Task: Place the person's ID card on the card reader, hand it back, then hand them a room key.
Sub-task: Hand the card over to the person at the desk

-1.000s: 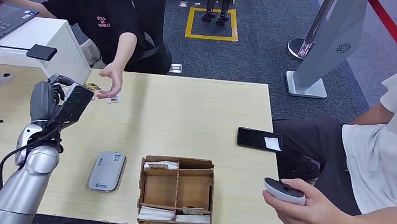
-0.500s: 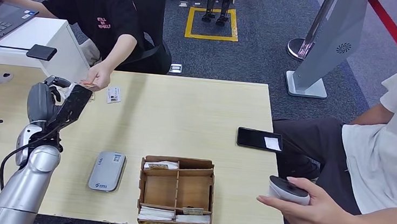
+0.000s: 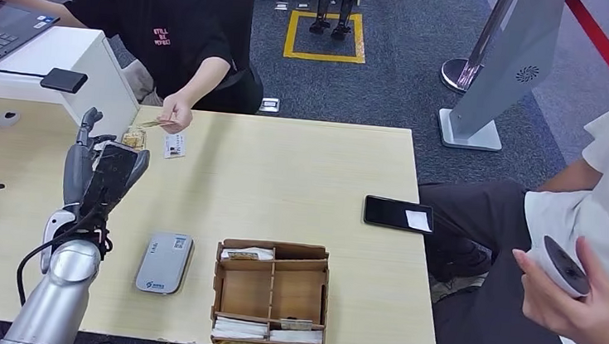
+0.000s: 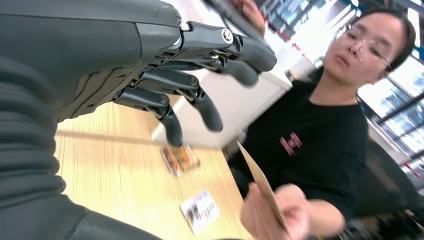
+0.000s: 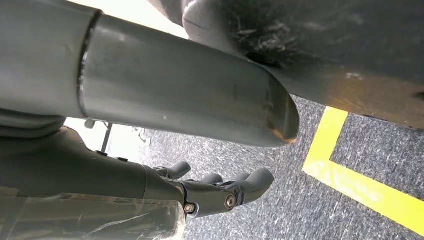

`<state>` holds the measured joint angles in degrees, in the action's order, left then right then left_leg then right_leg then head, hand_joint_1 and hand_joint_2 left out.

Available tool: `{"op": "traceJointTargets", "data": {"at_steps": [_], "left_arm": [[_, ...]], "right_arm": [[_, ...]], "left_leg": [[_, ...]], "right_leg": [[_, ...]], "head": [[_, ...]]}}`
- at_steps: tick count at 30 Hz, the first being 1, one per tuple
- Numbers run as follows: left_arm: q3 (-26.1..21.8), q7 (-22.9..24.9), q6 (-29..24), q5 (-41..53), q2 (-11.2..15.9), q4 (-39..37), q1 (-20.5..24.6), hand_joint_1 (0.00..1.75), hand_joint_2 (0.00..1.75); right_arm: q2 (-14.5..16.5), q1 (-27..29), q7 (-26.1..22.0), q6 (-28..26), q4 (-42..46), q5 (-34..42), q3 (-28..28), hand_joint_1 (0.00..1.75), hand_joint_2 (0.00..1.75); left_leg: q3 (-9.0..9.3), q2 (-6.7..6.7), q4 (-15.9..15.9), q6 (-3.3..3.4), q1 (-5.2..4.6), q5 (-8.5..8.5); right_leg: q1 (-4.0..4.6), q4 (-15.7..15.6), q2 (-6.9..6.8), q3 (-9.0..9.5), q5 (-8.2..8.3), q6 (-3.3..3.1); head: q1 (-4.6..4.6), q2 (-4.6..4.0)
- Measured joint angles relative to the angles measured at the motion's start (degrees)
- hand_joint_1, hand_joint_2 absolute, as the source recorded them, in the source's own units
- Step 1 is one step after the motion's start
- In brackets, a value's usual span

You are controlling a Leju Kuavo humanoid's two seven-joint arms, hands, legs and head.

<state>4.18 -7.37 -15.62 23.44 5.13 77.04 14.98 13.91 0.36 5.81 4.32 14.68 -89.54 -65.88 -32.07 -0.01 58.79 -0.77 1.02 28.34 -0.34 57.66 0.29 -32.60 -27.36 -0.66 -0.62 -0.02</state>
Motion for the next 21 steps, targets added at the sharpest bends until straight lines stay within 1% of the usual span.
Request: {"op": "traceJointTargets", "data": {"at_steps": [6,9,12,14,18,19,21], "left_arm": [[0.8,-4.7,6.1,-14.0,-1.8,9.2,-7.1,0.0,0.0],[2.1,-6.5,9.1,-17.8,-2.3,13.1,-10.2,0.0,0.0],[4.5,-8.4,13.1,-21.2,-2.9,17.7,-14.5,0.0,0.0],[6.3,-9.0,14.1,-22.0,-3.3,20.2,-16.8,0.0,0.0],[8.1,-9.4,15.2,-23.2,-3.6,22.8,-19.0,0.0,0.0],[8.4,-9.7,16.4,-24.4,-3.6,23.3,-19.4,0.0,0.0],[9.3,-10.7,20.8,-27.7,-3.7,24.2,-20.6,0.0,0.0]], "right_arm": [[0.3,0.1,-0.3,0.6,0.4,0.3,-1.1,0.0,0.0],[0.7,0.3,-0.5,1.0,0.9,0.3,-1.7,0.0,0.0],[1.3,0.5,-0.7,1.7,1.9,0.4,-2.5,0.0,0.0],[1.7,0.6,-0.8,2.1,2.5,0.4,-3.0,0.0,0.0],[1.9,0.7,-0.9,2.5,3.4,0.3,-3.7,0.0,0.0],[2.0,0.7,-1.0,2.7,3.6,0.3,-3.9,0.0,0.0],[2.1,0.7,-1.2,3.3,4.0,0.1,-4.3,0.0,0.0]], "left_leg": [[0.0,0.03,0.0,0.01,0.0,0.04],[0.0,0.03,0.0,0.01,0.0,0.05],[-0.01,0.02,0.0,0.01,0.0,0.05],[-0.02,0.01,0.0,0.03,0.0,0.06],[-0.02,0.01,0.0,0.04,0.0,0.07],[-0.01,0.01,0.0,0.04,0.0,0.07],[-0.01,0.01,0.0,0.04,0.0,0.07]], "right_leg": [[0.0,0.0,0.01,-0.02,-0.01,0.0],[0.0,0.0,0.01,-0.03,-0.01,0.0],[0.0,0.0,0.01,-0.03,-0.03,0.02],[0.0,0.0,0.0,-0.03,-0.05,0.05],[0.0,0.0,-0.02,-0.01,-0.05,0.05],[0.0,0.0,-0.03,-0.01,-0.05,0.05],[0.0,0.0,-0.03,-0.01,-0.05,0.05]], "head": [[-0.01,-0.01],[0.0,-0.01],[-0.01,0.0],[0.0,0.0],[-0.01,0.0],[-0.01,0.0],[-0.02,0.0]]}}
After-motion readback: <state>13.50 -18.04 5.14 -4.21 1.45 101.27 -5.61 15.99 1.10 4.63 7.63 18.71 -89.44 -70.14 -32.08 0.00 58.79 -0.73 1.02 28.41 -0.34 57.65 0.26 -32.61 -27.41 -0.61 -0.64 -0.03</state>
